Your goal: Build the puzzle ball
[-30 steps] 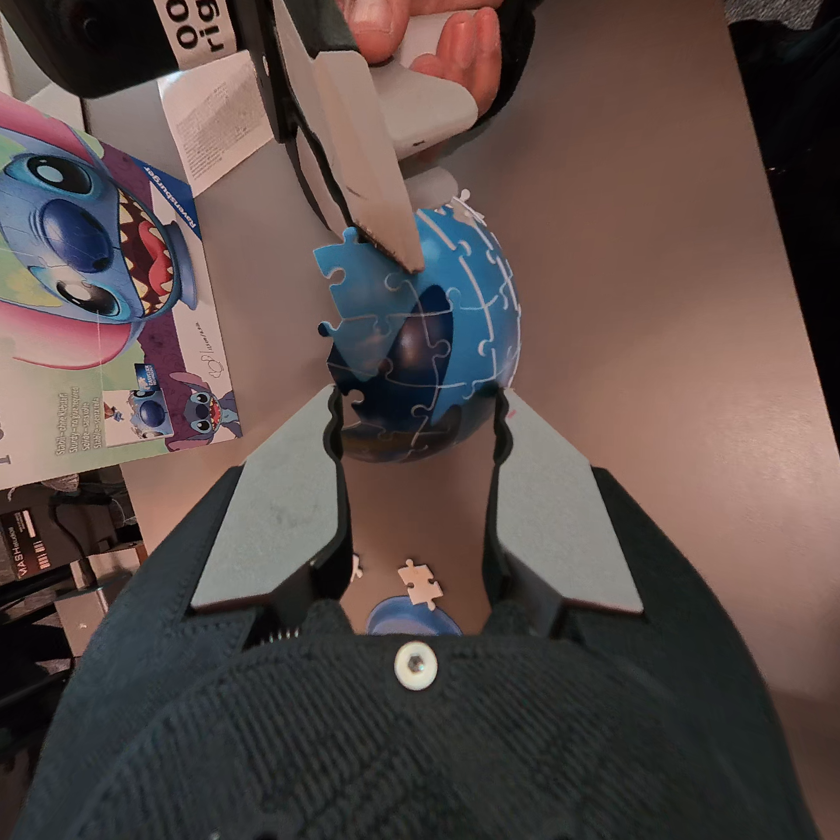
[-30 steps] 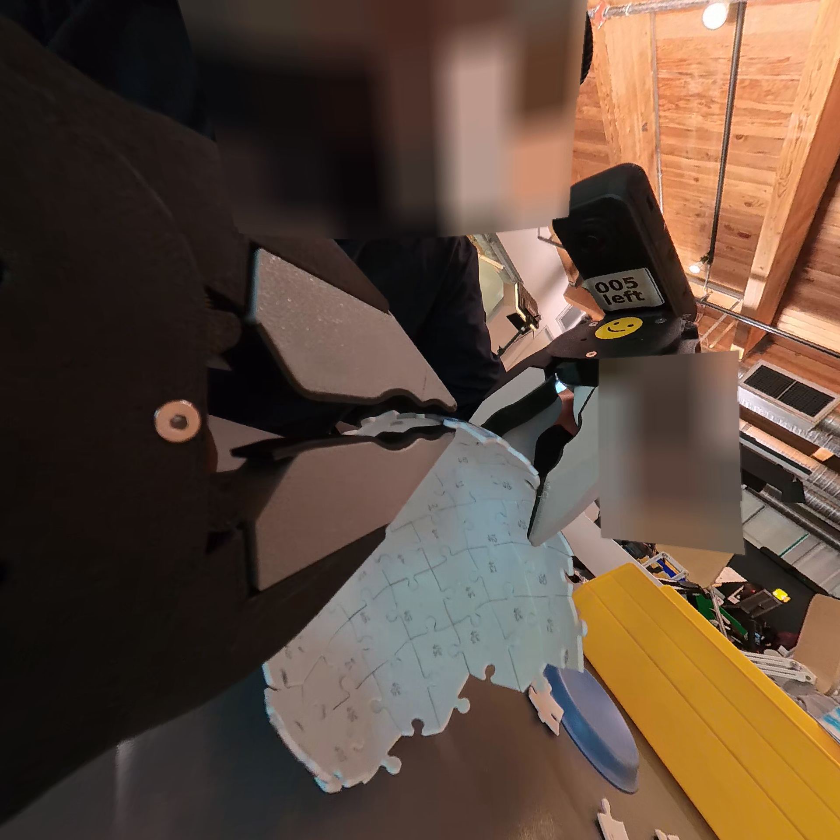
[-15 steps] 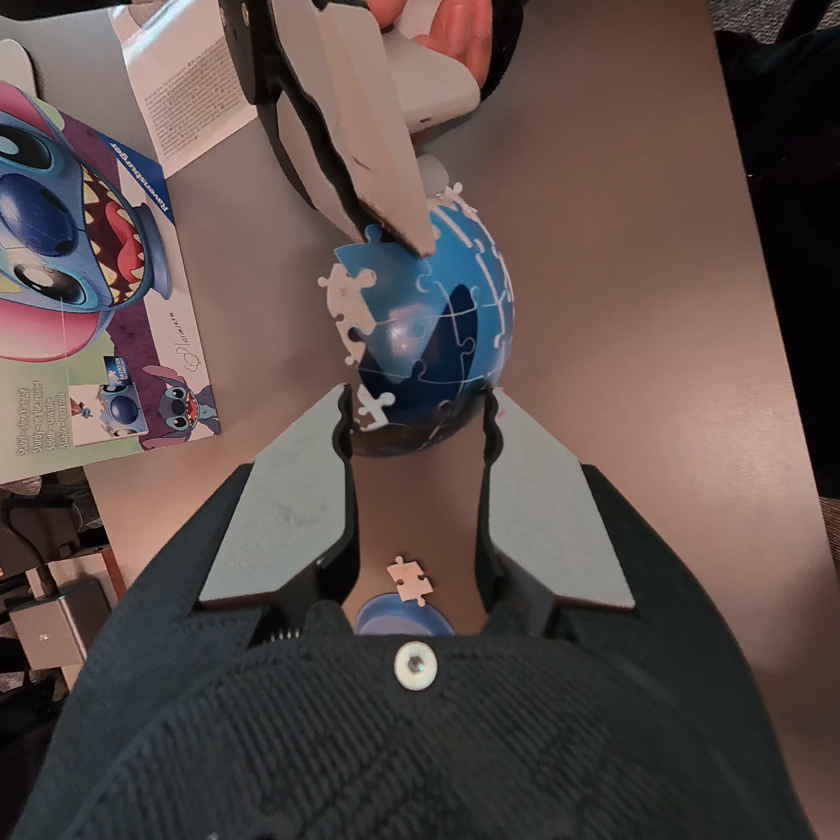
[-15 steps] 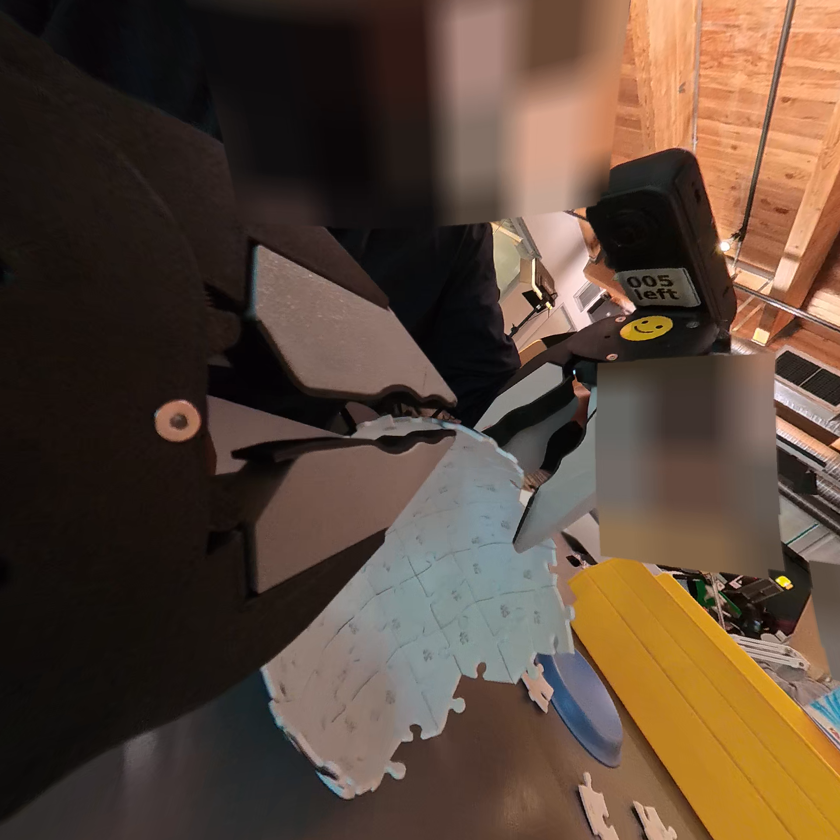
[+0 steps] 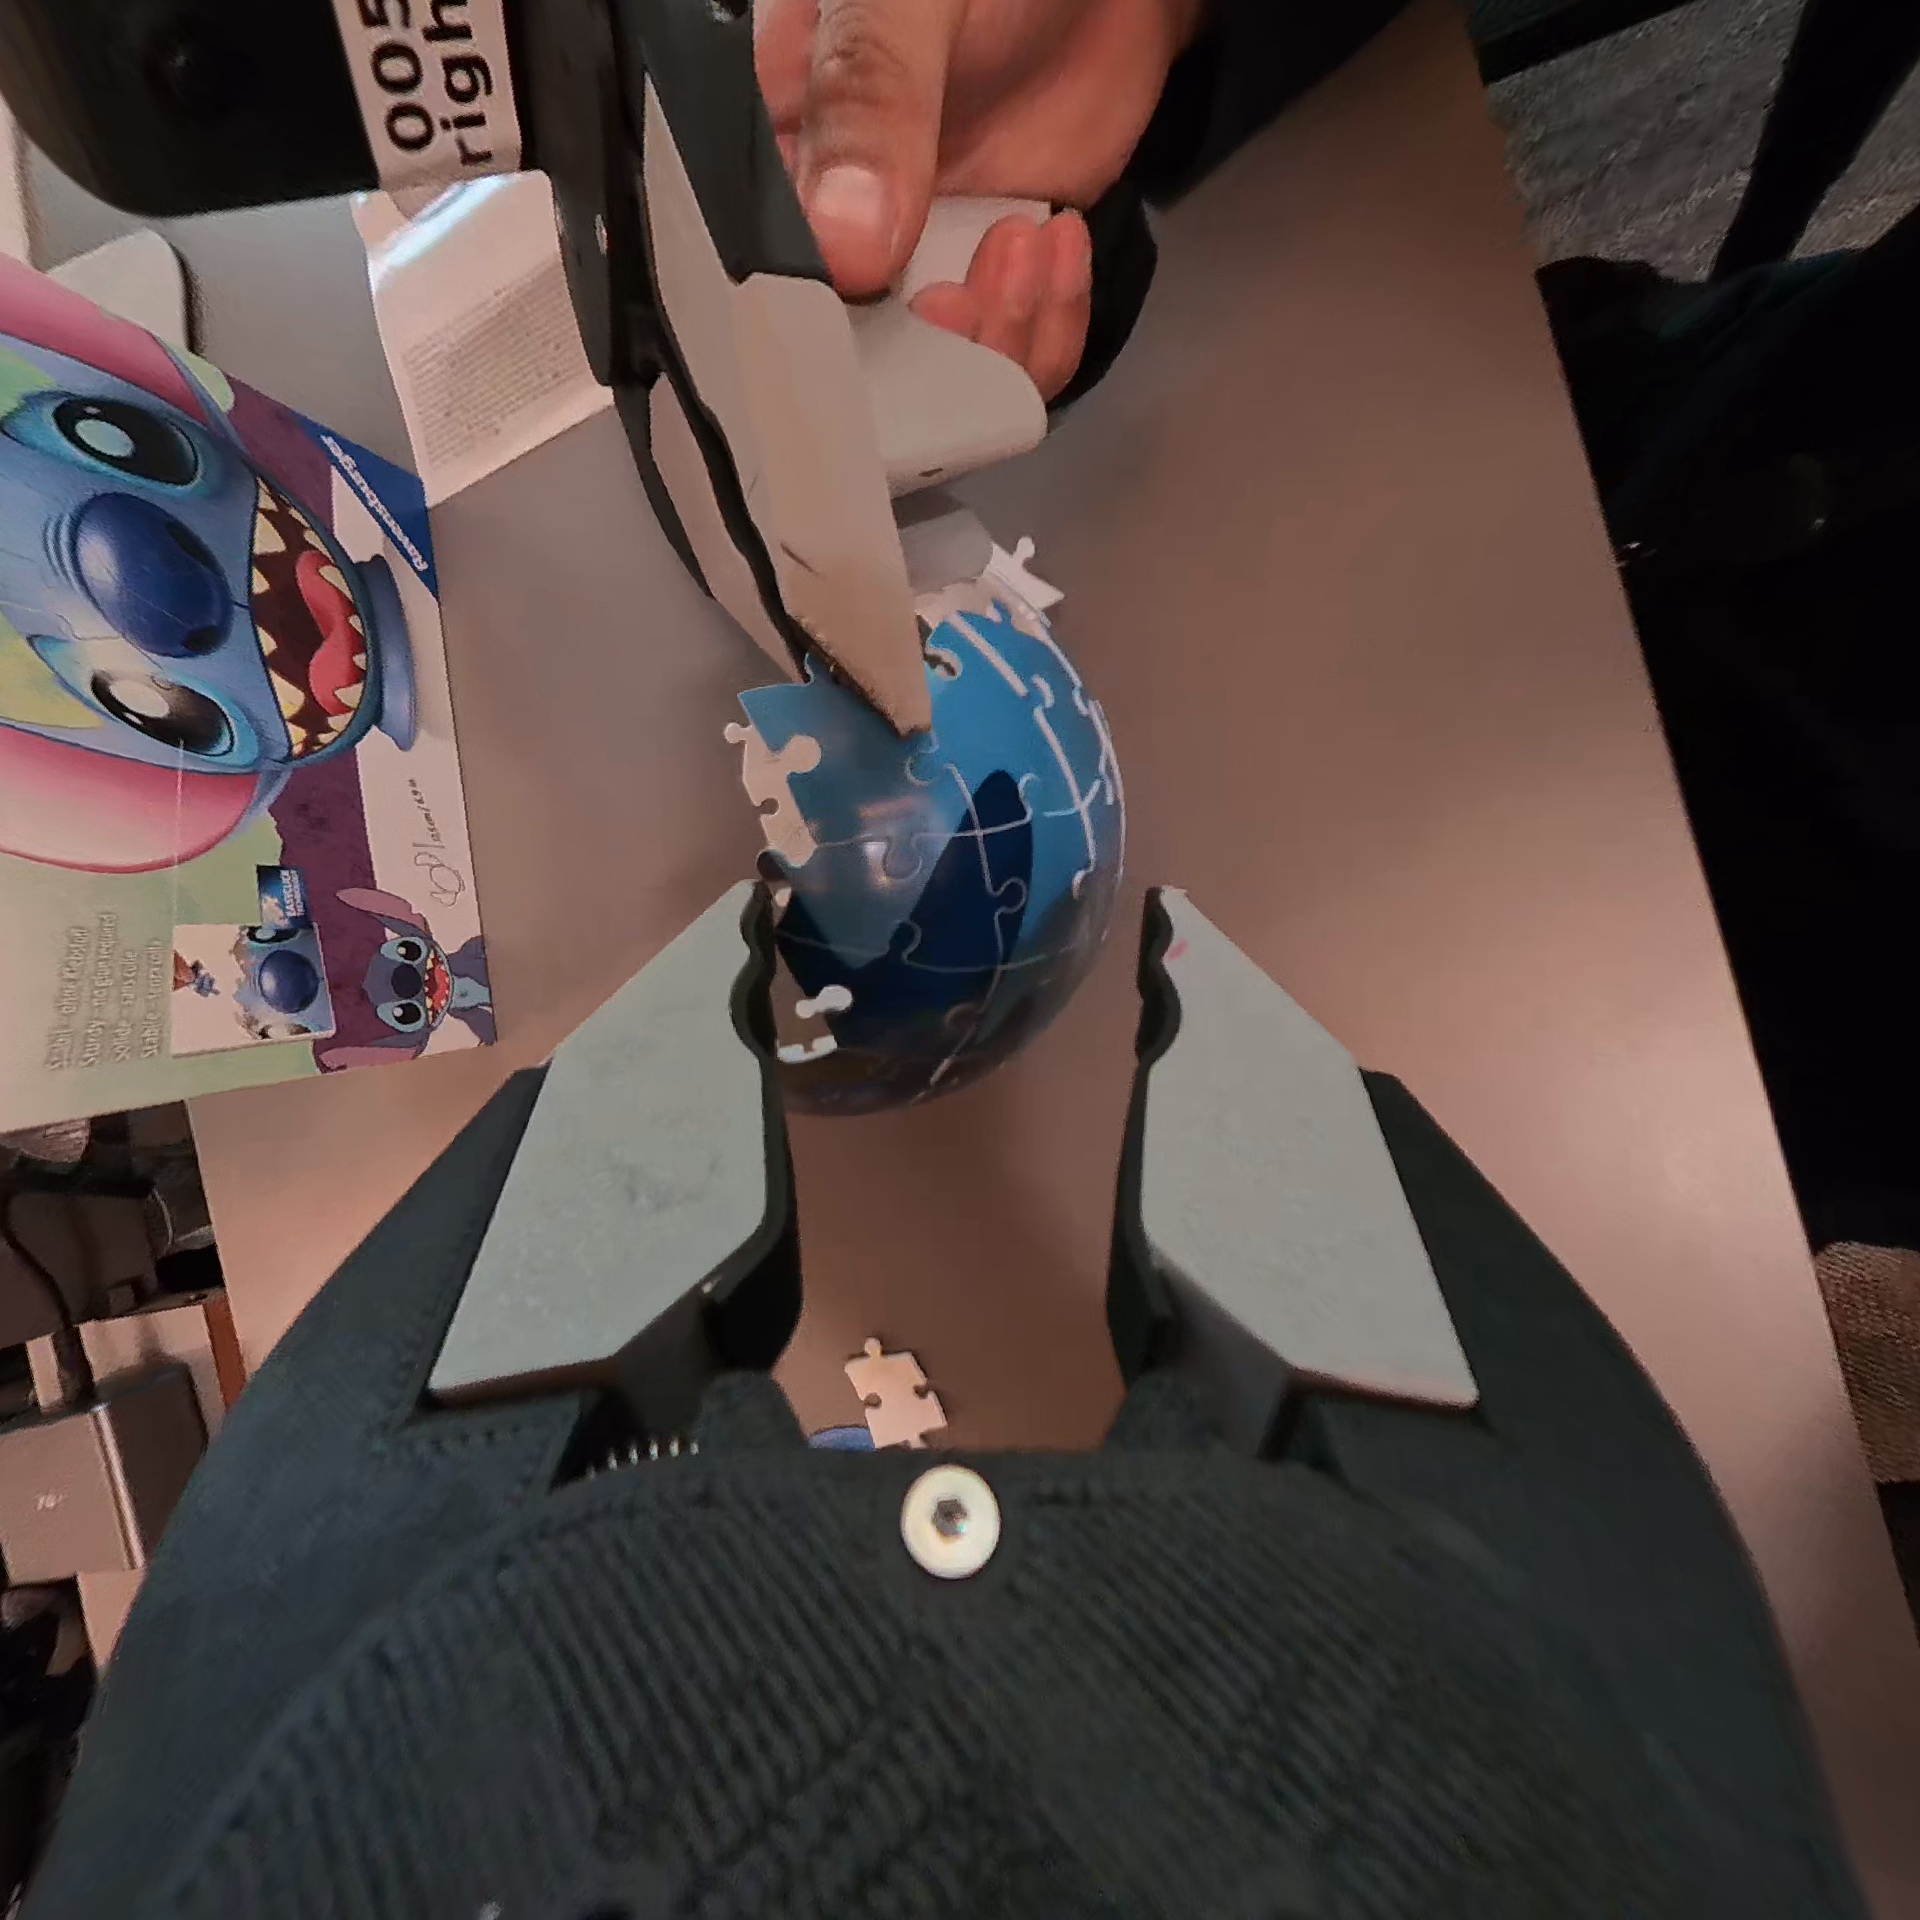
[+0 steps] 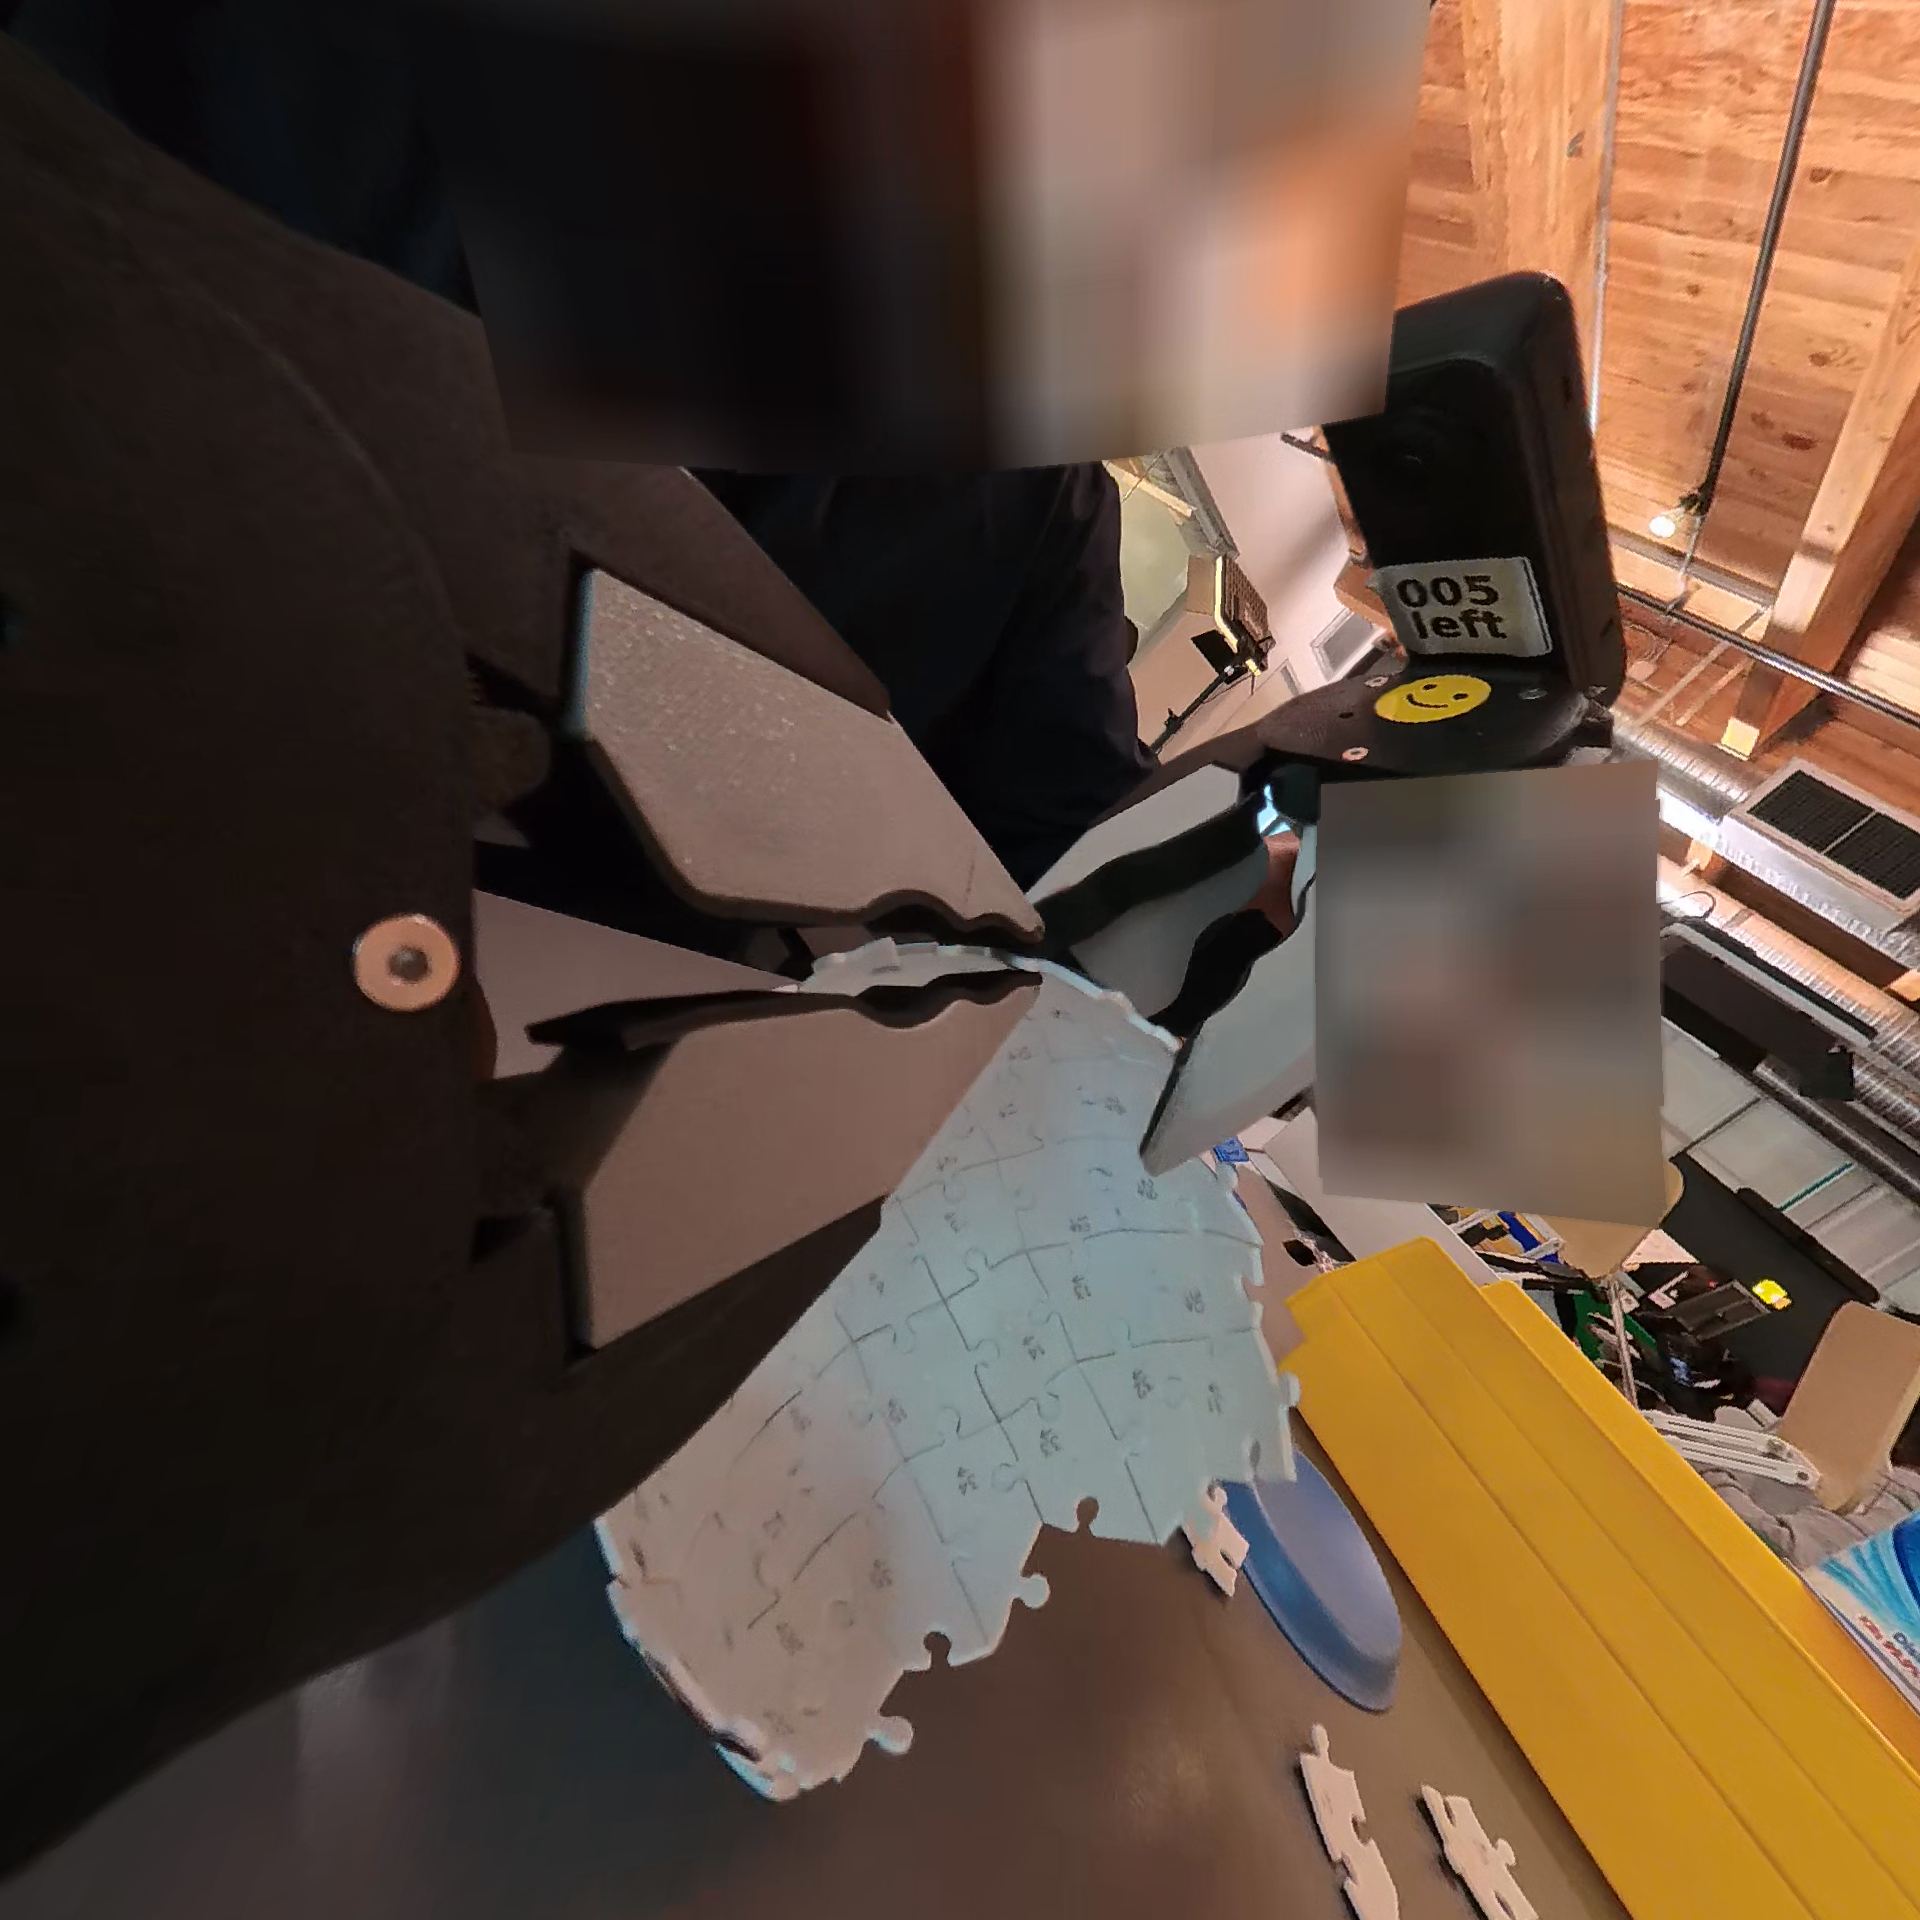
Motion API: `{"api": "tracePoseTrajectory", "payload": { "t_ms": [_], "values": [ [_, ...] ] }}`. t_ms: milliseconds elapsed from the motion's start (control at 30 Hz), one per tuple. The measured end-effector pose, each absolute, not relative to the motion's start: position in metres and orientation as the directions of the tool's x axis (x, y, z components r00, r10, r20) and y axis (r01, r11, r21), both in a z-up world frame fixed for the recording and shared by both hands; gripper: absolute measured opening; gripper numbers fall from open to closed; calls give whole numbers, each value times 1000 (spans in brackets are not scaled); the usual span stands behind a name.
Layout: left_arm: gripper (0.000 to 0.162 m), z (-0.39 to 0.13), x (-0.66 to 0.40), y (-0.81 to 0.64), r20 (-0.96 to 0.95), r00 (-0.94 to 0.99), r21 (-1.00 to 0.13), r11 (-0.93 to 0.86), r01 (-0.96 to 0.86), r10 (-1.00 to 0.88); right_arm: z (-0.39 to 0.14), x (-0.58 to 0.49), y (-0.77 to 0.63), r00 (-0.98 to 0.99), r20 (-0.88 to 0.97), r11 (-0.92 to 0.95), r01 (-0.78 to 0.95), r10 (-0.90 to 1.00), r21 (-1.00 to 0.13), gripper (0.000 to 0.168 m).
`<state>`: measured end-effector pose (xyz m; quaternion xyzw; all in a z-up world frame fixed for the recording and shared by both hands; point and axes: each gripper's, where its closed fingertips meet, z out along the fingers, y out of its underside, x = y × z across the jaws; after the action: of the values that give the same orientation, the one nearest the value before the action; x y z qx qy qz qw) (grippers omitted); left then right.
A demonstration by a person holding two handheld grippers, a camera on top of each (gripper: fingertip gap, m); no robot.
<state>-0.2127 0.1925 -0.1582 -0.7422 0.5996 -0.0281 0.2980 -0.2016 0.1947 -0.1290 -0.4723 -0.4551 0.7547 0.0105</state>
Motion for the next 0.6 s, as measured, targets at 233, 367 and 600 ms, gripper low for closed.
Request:
{"api": "tracePoseTrajectory", "payload": {
  "t_ms": [233, 367, 600],
  "values": [
    [68, -167, -211, 197, -294, 290, -426, -147, -893, -911, -126, -202, 195, -561, -719, -616, 412, 409, -672, 1],
    [67, -168, -212, 198, -287, 288, -404, -157, -901, -914, -126, -202, 196, -558, -720, -614, 413, 413, -673, 1],
    [62, -168, -213, 200, -258, 288, -411, -165, -897, -922, -123, -199, 196, -565, -712, -607, 411, 416, -680, 13]
  ]
}}
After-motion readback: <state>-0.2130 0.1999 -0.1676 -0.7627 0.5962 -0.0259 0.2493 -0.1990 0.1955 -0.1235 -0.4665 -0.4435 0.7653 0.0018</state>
